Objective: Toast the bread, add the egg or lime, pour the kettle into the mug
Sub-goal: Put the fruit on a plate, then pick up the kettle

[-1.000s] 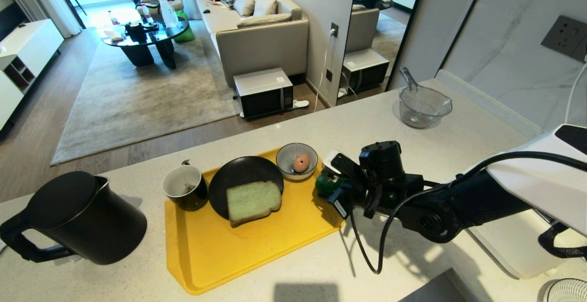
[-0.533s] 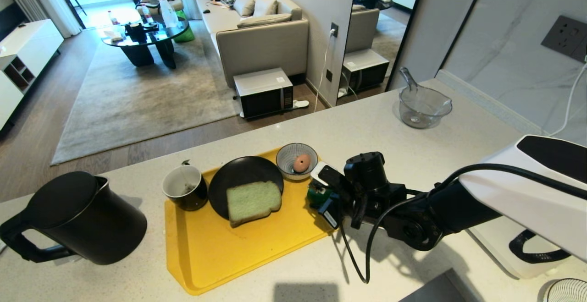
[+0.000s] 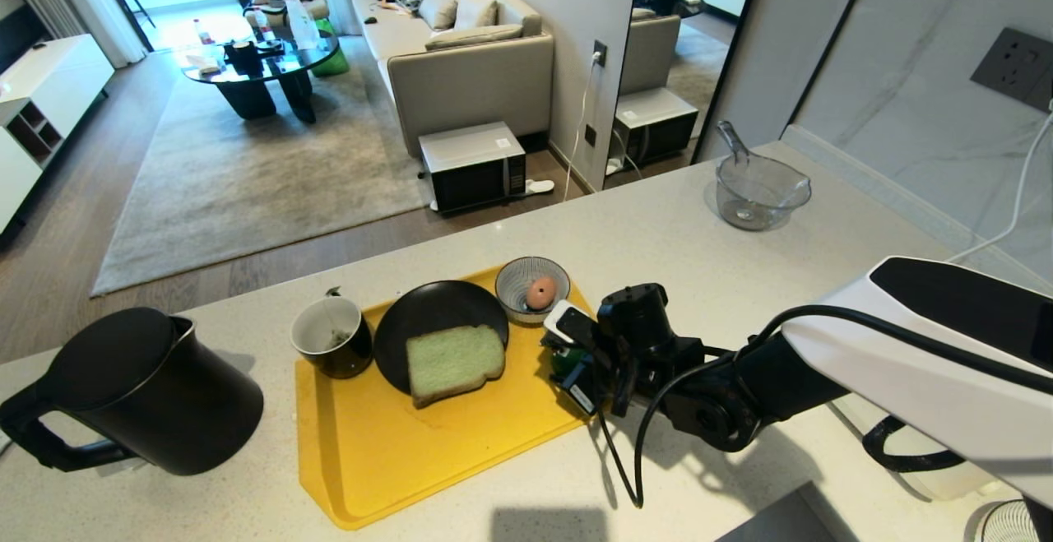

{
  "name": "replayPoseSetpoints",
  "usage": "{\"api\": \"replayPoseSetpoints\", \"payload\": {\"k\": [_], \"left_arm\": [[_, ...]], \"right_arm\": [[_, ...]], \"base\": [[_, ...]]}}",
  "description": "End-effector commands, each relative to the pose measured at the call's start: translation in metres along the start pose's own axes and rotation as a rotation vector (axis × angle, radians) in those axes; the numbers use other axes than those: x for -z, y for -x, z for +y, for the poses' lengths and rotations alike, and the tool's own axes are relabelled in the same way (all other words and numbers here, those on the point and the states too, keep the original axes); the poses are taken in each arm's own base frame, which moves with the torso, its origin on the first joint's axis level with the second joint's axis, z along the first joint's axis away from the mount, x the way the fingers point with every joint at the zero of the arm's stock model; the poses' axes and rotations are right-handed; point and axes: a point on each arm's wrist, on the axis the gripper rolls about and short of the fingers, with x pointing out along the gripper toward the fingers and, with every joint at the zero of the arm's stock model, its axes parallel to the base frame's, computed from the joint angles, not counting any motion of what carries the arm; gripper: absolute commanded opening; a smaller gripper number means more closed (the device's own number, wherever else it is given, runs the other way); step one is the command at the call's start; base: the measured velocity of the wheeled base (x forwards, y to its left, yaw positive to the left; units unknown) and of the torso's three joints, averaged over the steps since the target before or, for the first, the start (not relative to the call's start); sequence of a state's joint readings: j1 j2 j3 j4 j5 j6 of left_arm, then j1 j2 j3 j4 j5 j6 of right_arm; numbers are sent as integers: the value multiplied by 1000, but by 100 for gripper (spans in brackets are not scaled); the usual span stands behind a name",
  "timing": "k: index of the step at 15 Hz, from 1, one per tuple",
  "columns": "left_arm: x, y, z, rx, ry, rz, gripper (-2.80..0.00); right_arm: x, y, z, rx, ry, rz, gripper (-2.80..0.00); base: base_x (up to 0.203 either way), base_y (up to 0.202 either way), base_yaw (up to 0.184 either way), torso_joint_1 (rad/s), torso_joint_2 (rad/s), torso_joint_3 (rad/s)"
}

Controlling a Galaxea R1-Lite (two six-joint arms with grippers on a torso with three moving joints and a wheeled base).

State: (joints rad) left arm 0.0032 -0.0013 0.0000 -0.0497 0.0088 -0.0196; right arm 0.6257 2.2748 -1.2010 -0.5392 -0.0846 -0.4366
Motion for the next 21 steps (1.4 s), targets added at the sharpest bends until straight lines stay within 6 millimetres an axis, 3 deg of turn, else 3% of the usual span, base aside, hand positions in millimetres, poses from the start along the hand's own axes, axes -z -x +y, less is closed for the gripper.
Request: {"api": "replayPoseSetpoints", "payload": {"k": [1,6,11,17,21], "left_arm": [[4,-1,0,-2,0,13,-280],[4,-1,0,0,0,13,-280],[4,-1,0,-1,0,13,-280],[4,-1,0,0,2,13,-280],[4,-1,0,0,0,13,-280]], "right_arm": [[3,-5,2,-2,10,7,0],[0,4,-1,3,2,-1,0],[-17,51,-13,27,4,-51,0],[-34,162,-35,140,-17,-170,0],[-26,246,-50,265,-53,-247,0]], "base": [[0,0,0,0,0,0],[0,0,0,0,0,0],[0,0,0,0,0,0],[0,0,0,0,0,0],[0,0,0,0,0,0]]}}
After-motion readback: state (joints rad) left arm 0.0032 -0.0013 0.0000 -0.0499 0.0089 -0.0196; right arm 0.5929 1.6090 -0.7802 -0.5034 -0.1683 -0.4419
